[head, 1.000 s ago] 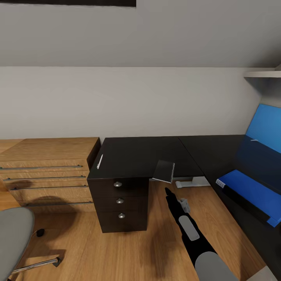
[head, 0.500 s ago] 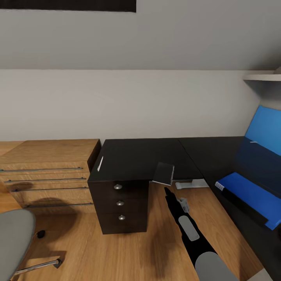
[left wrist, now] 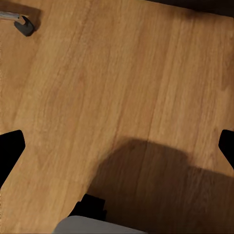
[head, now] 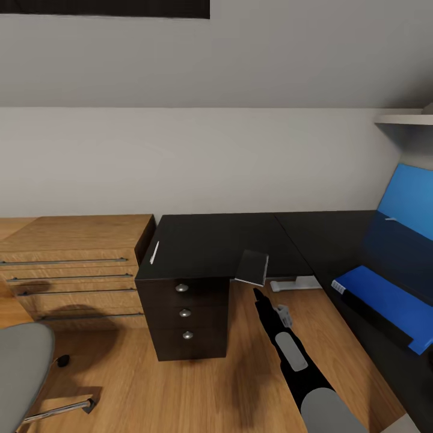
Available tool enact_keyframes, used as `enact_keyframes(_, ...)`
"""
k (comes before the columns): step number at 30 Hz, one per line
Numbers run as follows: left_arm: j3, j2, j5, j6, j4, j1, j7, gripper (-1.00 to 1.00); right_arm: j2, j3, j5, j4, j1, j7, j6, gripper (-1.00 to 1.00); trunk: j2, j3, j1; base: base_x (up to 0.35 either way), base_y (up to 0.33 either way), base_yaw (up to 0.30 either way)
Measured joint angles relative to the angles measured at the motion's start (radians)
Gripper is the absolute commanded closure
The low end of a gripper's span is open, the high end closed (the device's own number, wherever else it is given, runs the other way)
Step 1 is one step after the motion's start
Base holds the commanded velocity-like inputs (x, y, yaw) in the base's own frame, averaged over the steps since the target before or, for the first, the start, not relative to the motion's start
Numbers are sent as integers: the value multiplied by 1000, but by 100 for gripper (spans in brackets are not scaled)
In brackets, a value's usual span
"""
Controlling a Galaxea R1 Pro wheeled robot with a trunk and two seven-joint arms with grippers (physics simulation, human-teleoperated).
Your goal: In the bedroom, organize the workspace by keeping the computer under the desk, ensuring the monitor is on the desk, placing the keyboard on the desk next to the monitor, placing the mouse on the desk next to the keyboard, moving the folder from the swivel chair onto the desk next to the mouse, stacking the notebook on top of the folder with the pen on top of the notebook, and positioning the swivel chair next to the desk.
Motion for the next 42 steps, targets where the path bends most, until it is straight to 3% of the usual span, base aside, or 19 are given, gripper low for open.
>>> enact_keyframes(4, -25, 0, 1, 0, 2, 0, 2, -100, 0, 0, 1, 0, 0, 0, 0, -100, 0, 0, 0, 100, 0, 0)
enact_keyframes(10, -35, 0, 0, 0, 2, 0, 3, -100, 0, 0, 1, 0, 0, -1, 0, -100, 0, 0, 0, 41, 0, 0)
enact_keyframes(42, -36, 0, -1, -1, 29, 0, 1, -100, 0, 0, 3, 0, 0, -1, 0, -100, 0, 0, 0, 132, 0, 0)
